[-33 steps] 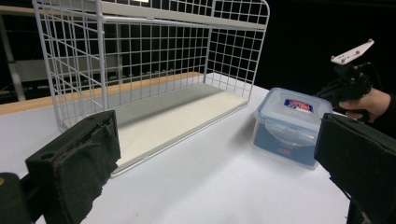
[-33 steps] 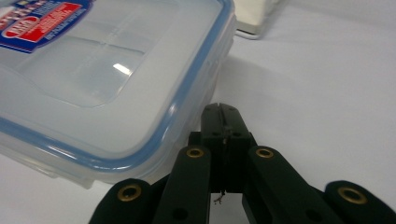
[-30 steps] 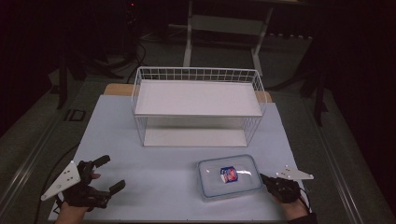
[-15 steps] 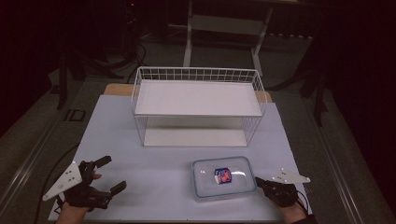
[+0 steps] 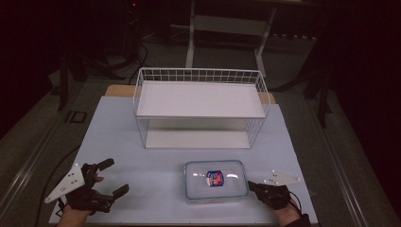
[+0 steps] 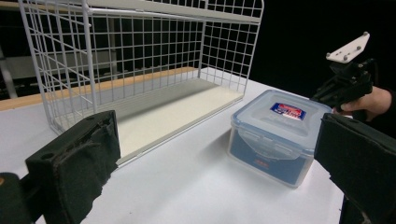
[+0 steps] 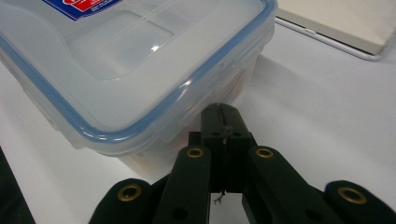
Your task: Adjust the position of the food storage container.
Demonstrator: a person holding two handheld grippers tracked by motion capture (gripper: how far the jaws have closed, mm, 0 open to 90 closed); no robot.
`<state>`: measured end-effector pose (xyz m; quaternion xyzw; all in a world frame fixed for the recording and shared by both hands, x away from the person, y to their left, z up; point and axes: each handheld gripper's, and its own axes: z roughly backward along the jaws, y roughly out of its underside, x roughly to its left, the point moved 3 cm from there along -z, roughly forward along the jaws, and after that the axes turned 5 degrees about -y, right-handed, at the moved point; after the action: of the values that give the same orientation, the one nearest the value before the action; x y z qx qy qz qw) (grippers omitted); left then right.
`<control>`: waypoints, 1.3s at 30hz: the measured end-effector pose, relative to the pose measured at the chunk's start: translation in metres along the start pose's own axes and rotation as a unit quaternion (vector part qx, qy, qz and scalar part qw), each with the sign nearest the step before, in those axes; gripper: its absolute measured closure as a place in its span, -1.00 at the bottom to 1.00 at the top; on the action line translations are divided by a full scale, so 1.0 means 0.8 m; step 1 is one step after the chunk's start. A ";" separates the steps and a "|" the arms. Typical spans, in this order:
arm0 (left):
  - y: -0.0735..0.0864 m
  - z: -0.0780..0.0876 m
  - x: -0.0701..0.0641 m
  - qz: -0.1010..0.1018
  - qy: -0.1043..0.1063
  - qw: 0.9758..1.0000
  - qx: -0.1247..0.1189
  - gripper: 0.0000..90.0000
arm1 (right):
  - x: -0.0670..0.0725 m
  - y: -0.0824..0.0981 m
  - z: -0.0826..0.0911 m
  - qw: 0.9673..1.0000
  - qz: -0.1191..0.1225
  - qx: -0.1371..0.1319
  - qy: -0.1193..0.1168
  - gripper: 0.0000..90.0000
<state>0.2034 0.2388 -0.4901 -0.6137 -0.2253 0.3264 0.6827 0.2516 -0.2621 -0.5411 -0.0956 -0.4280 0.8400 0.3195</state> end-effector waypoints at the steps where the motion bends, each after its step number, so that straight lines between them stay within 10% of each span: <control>1: 0.000 0.000 0.000 0.000 0.000 1.000 0.000 -1.00 | 0.000 0.000 0.000 1.000 0.000 0.000 0.000 1.00; 24: 0.002 -0.002 -0.001 -0.003 0.005 1.000 0.008 -1.00 | 0.024 -0.028 -0.037 0.999 0.033 0.015 -0.038 1.00; 39: -0.006 -0.013 -0.016 0.017 0.012 0.999 0.025 -1.00 | 0.021 -0.048 0.000 0.998 0.038 -0.045 0.006 0.73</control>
<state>0.2026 0.2223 -0.4858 -0.6039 -0.1982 0.3358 0.6952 0.2560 -0.2357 -0.5095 -0.1311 -0.4593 0.8309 0.2853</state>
